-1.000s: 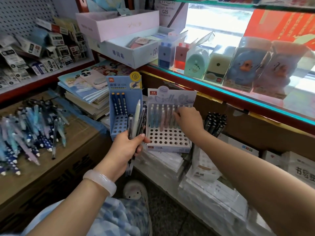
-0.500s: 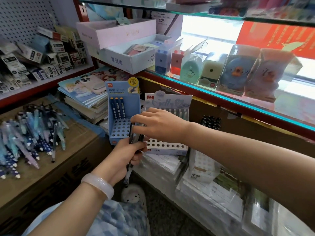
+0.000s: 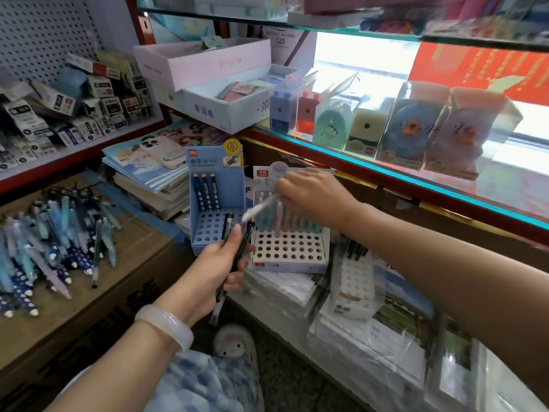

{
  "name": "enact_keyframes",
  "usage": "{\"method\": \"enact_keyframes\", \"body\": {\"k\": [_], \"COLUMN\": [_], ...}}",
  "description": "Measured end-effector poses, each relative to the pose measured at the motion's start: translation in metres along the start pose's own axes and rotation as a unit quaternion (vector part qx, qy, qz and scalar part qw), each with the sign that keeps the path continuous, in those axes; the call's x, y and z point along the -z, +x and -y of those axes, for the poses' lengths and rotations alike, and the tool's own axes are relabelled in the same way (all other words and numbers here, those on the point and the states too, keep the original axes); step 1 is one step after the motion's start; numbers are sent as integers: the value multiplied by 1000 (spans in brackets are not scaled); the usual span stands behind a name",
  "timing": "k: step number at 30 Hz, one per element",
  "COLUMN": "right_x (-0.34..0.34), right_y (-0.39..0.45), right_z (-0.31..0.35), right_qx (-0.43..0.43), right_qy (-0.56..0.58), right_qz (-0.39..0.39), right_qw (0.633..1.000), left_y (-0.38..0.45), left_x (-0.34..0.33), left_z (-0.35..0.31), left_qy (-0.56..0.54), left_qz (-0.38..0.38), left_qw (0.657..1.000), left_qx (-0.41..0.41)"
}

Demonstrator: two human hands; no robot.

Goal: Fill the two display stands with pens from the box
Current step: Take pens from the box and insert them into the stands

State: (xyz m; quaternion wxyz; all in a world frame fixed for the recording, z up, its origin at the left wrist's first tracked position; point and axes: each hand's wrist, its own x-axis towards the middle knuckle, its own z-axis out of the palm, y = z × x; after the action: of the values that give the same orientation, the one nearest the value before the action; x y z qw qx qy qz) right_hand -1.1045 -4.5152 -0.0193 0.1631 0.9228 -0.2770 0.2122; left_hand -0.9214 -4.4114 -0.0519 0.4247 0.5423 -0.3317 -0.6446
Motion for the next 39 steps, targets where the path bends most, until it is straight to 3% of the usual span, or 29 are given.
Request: {"method": "enact_keyframes", "body": {"k": [2,4,6,9,20,28,32,39], "right_x": [-4,-15,-27,-43,-77,-100,-103,-105], "right_y": [-8,-17,-22,-29,-35,-38,-36,-34], "right_z": [-9,-10,-7,-3,2,3,4,7], "right_qx": [-194,-360,-444,-500,-510,-552,-558,-553], "right_qy": [96,241,345,343,242,255,251,205], "right_qz": [1,6,18,48,129,181,168,225], "right_qw": [976,901,827,794,815,773,773,775], "left_y": [2,4,6,8,16,18,17,9], "left_x": [2,1,0,-1,7,5,-3,-10], "left_z": [0,0,2,5,11,16,16,14], "left_qy": [3,13,30,36,54,61,54,79], "left_qz": [-19,-28,-28,-23,-16,-3,1,-6], "left_qw": [1000,1000,999,999,998,998,998,996], "left_qx": [-5,-2,-2,-8,3,-8,-16,-44]}}
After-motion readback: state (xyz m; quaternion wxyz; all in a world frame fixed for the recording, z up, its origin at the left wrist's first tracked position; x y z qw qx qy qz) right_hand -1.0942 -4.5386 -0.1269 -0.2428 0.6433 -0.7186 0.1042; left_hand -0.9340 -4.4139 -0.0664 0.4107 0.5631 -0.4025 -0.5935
